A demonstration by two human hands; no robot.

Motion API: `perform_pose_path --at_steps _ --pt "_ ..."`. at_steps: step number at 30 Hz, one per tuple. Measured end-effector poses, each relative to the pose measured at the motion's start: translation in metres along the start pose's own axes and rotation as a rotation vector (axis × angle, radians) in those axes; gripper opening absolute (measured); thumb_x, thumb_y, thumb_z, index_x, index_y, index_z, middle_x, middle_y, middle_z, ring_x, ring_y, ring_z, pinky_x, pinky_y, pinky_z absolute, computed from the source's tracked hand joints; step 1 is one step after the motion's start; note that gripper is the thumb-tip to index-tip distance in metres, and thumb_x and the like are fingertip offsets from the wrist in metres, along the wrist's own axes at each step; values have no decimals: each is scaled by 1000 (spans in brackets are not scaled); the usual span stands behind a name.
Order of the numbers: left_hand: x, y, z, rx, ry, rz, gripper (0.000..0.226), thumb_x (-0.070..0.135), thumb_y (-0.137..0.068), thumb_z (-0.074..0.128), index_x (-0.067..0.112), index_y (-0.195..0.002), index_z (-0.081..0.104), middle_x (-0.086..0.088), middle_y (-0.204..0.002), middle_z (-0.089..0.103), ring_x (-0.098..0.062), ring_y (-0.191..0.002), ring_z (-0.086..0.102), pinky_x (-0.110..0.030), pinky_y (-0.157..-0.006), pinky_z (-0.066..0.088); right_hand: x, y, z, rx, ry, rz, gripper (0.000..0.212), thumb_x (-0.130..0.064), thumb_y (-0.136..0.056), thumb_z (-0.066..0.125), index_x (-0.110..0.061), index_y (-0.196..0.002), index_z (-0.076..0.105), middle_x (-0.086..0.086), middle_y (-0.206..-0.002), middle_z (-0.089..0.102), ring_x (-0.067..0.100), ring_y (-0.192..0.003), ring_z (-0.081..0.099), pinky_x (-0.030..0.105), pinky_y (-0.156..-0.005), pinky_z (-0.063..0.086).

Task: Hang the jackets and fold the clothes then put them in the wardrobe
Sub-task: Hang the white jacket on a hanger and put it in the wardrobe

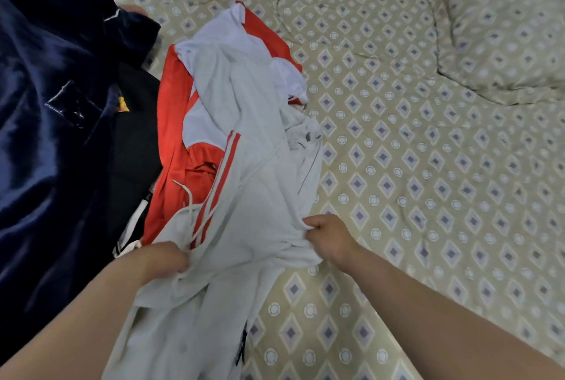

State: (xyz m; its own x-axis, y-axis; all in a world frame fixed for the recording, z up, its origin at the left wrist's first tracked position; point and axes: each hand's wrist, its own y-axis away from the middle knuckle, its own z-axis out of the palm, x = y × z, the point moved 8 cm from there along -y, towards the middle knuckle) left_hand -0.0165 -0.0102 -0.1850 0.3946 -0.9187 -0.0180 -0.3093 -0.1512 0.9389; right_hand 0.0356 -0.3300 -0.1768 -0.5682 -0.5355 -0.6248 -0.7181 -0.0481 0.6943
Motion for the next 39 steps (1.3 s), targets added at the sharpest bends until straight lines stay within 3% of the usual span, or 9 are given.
perform_pose_path --at_steps 5,11,16,20,23,26,31,34,39 --pt "59 36 -60 816 167 335 22 30 -82 62 13 -93 53 -14 -100 60 -39 -98 57 -43 -83 46 -3 8 4 2 -36 -52 37 7 -79 42 -14 -76 72 -7 -64 58 9 -55 46 21 -52 33" --pt "160 17 -22 444 142 343 95 83 -75 50 22 -146 35 -17 -147 35 -35 -136 37 -48 -111 34 -4 -24 -9 7 -64 63 36 -4 -98 43 0 -128 62 14 -120 61 29 -111 57 37 -98 45" --pt "179 -10 7 348 88 161 130 101 -54 38 26 -156 9 -29 -159 -2 -45 -148 4 -65 -114 15 -5 -70 -43 225 -289 50 40 0 -93 42 -12 -125 64 6 -112 64 21 -92 62 25 -75 51" --pt "192 -29 22 403 51 80 122 97 -59 38 23 -153 16 -33 -157 -8 -48 -147 -7 -69 -111 10 -45 -109 -66 308 -182 -108 6 -24 -94 53 -20 -91 57 0 -87 54 22 -80 52 31 -71 42" --pt "196 -41 37 481 31 65 119 96 -59 35 20 -150 20 -34 -156 -10 -48 -147 -9 -71 -109 7 -61 -141 -79 299 -298 -117 50 -35 -96 58 -22 -143 48 -9 -123 48 15 -107 53 30 -89 41" --pt "198 -46 28 489 175 9 133 102 -53 20 13 -152 21 -35 -157 -4 -49 -146 -2 -72 -108 5 -72 -153 -74 216 -357 -112 54 -19 -94 62 -18 -146 46 0 -143 51 24 -120 58 38 -97 50" --pt "211 -49 1 337 357 -135 138 101 -53 36 10 -155 16 -39 -155 0 -54 -144 7 -71 -111 8 -69 -134 -68 129 -364 -118 50 10 -79 45 -29 -94 72 10 -96 73 23 -70 69 28 -56 53" --pt "214 -46 -2 333 257 -171 106 67 -68 65 18 -152 23 -36 -155 3 -51 -143 12 -70 -110 15 -43 -117 -74 134 -552 4 31 1 -83 49 -13 -99 73 6 -83 71 26 -70 60 27 -61 45" --pt "203 -34 -13 425 222 62 52 29 -82 55 9 -130 53 -25 -138 50 -42 -126 48 -46 -105 40 -12 -87 -69 -11 -767 96 27 -15 -100 55 -6 -122 66 16 -109 74 34 -101 71 50 -93 55"
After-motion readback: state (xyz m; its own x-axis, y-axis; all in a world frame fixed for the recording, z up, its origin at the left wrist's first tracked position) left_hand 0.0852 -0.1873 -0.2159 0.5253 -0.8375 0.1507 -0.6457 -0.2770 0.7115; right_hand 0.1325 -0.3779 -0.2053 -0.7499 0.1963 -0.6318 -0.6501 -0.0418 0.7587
